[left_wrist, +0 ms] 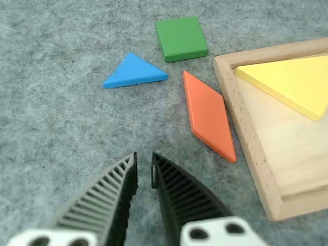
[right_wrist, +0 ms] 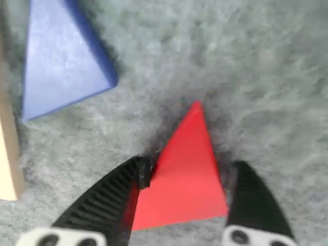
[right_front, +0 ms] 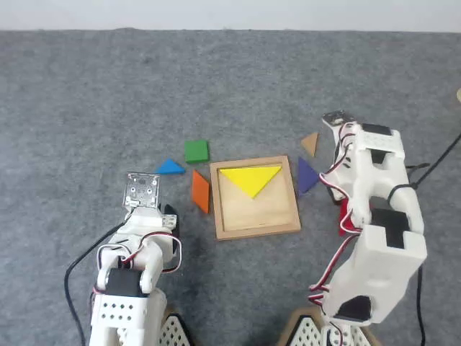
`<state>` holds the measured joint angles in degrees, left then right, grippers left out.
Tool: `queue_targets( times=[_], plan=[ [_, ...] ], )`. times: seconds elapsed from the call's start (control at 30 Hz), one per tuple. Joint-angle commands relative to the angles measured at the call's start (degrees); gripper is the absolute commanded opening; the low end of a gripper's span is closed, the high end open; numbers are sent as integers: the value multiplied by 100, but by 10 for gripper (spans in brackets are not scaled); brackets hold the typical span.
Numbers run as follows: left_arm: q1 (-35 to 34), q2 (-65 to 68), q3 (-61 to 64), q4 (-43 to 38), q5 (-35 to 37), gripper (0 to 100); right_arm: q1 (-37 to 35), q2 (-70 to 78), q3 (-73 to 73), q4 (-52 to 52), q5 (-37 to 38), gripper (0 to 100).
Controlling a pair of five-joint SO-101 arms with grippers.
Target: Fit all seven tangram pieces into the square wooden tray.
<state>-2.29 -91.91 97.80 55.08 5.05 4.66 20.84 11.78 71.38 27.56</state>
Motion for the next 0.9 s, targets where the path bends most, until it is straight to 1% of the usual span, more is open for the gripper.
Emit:
queue_targets(
  times=[0.0,0.07,0.13,0.23,0.43,0.53,0.63,0.77,0.87],
  plan=[
    [-44,-79,-101,18,35,54,-48,189,-79,136,44,136],
    [-44,-79,-101,18,35,54,-75,189,-185,136,18,133],
    [-44,-79,-101,18,35,54,-75,180,-352,110,-211,133],
    [-44,-79,-101,18,35,54,-75,180,-659,119,-360,133],
    [-44,-79,-101,18,35,54,-84,189,-1029,163,-378,132],
    [-44,-79,-101,18,35,54,-84,171,-1108,189,-501,132],
    [-44,-79,-101,18,35,54,-84,171,-1310,356,-510,132],
    [-44,-79,-101,18,35,54,-48,163,-1881,919,-475,132],
    [-44,-79,-101,18,35,54,66,13,-2400,2035,-18,138]
  ],
)
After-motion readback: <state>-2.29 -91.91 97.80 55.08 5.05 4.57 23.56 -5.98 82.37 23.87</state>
